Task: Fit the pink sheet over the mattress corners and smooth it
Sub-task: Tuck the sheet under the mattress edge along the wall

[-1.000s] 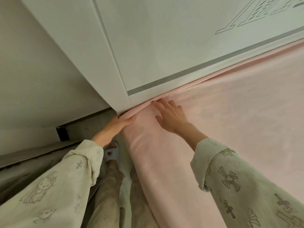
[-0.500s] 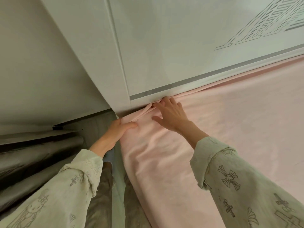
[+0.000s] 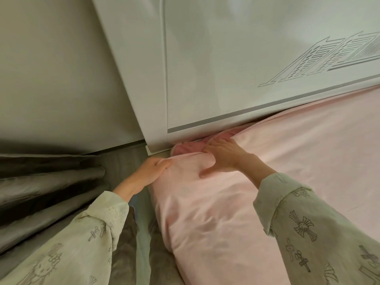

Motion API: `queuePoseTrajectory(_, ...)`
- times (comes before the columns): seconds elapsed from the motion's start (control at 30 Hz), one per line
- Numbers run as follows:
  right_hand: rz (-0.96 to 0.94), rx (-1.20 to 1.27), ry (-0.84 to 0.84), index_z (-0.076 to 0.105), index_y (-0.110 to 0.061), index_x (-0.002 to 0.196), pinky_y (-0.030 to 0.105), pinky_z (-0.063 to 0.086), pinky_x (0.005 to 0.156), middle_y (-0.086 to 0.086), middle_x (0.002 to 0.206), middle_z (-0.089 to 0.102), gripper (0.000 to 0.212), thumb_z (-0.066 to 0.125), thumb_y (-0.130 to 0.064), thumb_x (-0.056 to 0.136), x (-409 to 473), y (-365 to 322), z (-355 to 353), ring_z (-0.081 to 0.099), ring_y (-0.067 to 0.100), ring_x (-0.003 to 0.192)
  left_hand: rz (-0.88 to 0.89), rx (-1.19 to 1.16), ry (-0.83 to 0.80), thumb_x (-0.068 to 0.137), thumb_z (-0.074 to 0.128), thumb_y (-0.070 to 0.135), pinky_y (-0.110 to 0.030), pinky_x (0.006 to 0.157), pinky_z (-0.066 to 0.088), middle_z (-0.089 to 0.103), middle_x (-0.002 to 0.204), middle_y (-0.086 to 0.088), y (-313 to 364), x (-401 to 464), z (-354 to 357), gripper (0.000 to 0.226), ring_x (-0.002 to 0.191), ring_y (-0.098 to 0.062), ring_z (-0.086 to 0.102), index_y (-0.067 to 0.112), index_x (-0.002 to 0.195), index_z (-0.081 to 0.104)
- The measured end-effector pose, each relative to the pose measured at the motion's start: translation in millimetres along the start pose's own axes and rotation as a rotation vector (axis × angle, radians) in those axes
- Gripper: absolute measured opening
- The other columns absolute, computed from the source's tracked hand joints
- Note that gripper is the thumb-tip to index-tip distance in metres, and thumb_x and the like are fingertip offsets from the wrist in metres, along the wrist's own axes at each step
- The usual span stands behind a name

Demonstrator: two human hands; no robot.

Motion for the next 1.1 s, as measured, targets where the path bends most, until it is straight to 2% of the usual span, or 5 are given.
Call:
queuePoseTrajectory(0.17, 0.015, 0.02, -0.075, 0.053, -0.022, 0.119, 0.037, 0.037, 0.092, 0.003, 0.115, 0.063, 0.061, 0.065, -0.06, 0.072, -4, -9, 10, 0.053, 0.026, 0.111, -0.049, -0.025, 0.061, 0.095, 0.043, 0.022, -0.027, 0.062, 0.041, 0.06, 0.08, 0.0, -13, -3, -11, 0.029, 0.081, -0.018, 0.052, 0.019, 0.077, 0.065)
queuePoseTrajectory(0.33, -0.001, 0.053, 0.022, 0.062, -0.02, 0.108, 0.032, 0.044, 0.08, 0.004, 0.109, 0.067, 0.035, 0.061, -0.045, 0.083, -3, -17, 13, 0.059, 0.028, 0.106, -0.094, 0.033, -0.136, 0.073, 0.057, 0.065, -0.029, 0.07, 0.045, 0.068, 0.089, -0.001, -19, -7, -14, 0.038, 0.079, -0.016, 0.058, 0.032, 0.081, 0.072)
queuePoseTrajectory(0.47, -0.008, 0.067, 0.065, 0.064, -0.017, 0.098, 0.032, 0.039, 0.073, 0.008, 0.103, 0.069, 0.029, 0.063, -0.043, 0.083, -2, -18, 7, 0.06, 0.031, 0.101, -0.132, 0.086, -0.04, 0.086, 0.061, 0.037, -0.022, 0.051, 0.035, 0.059, 0.075, -0.004, -22, 2, -14, 0.021, 0.066, -0.016, 0.048, 0.017, 0.084, 0.069)
queuePoseTrajectory(0.8, 0.014, 0.168, 0.113, 0.066, -0.021, 0.103, 0.03, 0.035, 0.07, 0.008, 0.104, 0.069, 0.029, 0.059, -0.043, 0.086, -6, -15, 3, 0.06, 0.031, 0.099, -0.165, 0.564, 0.244, 0.089, 0.043, 0.005, -0.038, 0.092, 0.048, 0.067, 0.111, -0.002, -53, 4, -54, 0.03, 0.106, -0.025, 0.059, 0.023, 0.092, 0.067)
queuePoseTrajectory(1.1, -0.005, 0.186, 0.104, 0.058, -0.024, 0.126, 0.031, 0.036, 0.074, 0.013, 0.111, 0.067, 0.041, 0.06, -0.038, 0.087, 4, -19, -11, 0.059, 0.033, 0.108, 0.695, 0.793, 0.258, 0.088, 0.037, 0.045, -0.037, 0.095, 0.04, 0.053, 0.13, -0.003, 40, -8, 22, 0.048, 0.117, -0.023, 0.052, 0.019, 0.128, 0.049)
Point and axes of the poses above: each hand's wrist, its own x-axis towards the middle knuckle, its own z-axis out of the palm, y = z × x, the point moved 4 cm from there along x, towards the middle knuckle
